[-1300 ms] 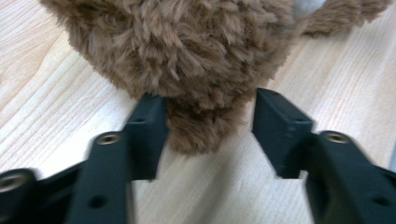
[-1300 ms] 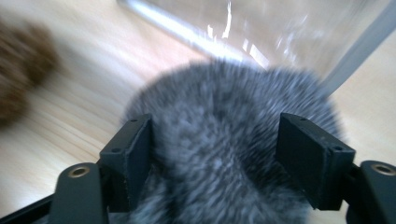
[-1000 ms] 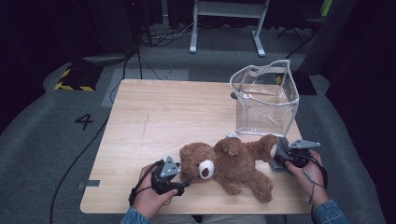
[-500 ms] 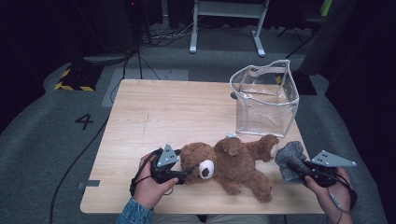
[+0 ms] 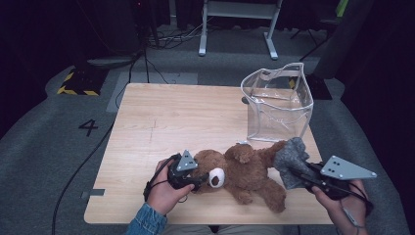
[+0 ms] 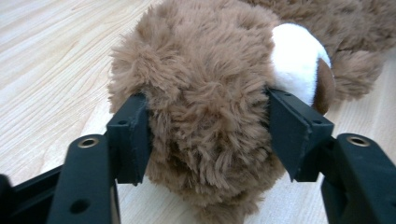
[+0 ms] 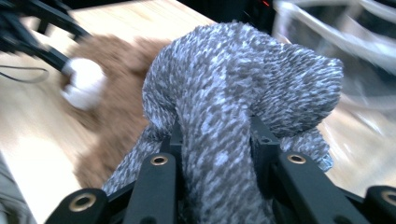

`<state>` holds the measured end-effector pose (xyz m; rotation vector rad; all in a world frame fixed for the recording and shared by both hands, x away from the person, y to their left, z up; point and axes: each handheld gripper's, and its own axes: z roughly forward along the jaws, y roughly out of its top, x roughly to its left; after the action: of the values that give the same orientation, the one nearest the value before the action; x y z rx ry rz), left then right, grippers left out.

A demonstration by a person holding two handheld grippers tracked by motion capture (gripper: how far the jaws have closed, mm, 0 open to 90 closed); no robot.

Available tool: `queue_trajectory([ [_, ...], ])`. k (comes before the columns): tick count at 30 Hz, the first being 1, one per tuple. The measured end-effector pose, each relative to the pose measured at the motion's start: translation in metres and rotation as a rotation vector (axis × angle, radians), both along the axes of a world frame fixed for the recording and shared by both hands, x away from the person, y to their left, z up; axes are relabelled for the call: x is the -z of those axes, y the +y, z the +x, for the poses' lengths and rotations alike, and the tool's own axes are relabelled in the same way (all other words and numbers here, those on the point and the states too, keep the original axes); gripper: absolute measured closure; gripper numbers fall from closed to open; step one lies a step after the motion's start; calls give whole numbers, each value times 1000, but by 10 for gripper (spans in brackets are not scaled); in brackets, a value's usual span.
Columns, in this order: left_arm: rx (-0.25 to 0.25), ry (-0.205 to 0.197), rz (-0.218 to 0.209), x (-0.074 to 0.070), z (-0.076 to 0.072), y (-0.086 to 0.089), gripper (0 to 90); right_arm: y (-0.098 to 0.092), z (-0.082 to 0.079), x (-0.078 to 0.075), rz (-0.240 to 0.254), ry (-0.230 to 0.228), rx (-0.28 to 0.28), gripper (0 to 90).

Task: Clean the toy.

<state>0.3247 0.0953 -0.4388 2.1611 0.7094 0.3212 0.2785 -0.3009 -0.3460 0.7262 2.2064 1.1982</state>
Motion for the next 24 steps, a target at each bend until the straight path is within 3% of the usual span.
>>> queue_trajectory([
  [6,-19,25,11,2,-3,-2,401,50,15,-4,-22,5,-107,703],
  [7,-18,23,21,2,-4,-2,416,58,19,-5,-25,-22,-147,703],
  [9,-24,17,34,2,-5,-5,472,75,21,-6,-20,-7,-177,702],
  [10,-25,18,42,2,-7,-6,516,83,25,-6,-26,-32,-207,702],
  [11,-23,11,53,2,-7,-7,569,91,27,-6,-20,-27,-222,702],
  [14,-20,-8,68,2,-8,-9,629,111,35,-2,-32,-24,-275,702],
  [19,-15,-20,65,3,-11,-8,653,151,41,13,-44,5,-371,700],
  [24,-9,-36,57,5,-13,-7,654,177,54,42,-59,85,-397,699],
])
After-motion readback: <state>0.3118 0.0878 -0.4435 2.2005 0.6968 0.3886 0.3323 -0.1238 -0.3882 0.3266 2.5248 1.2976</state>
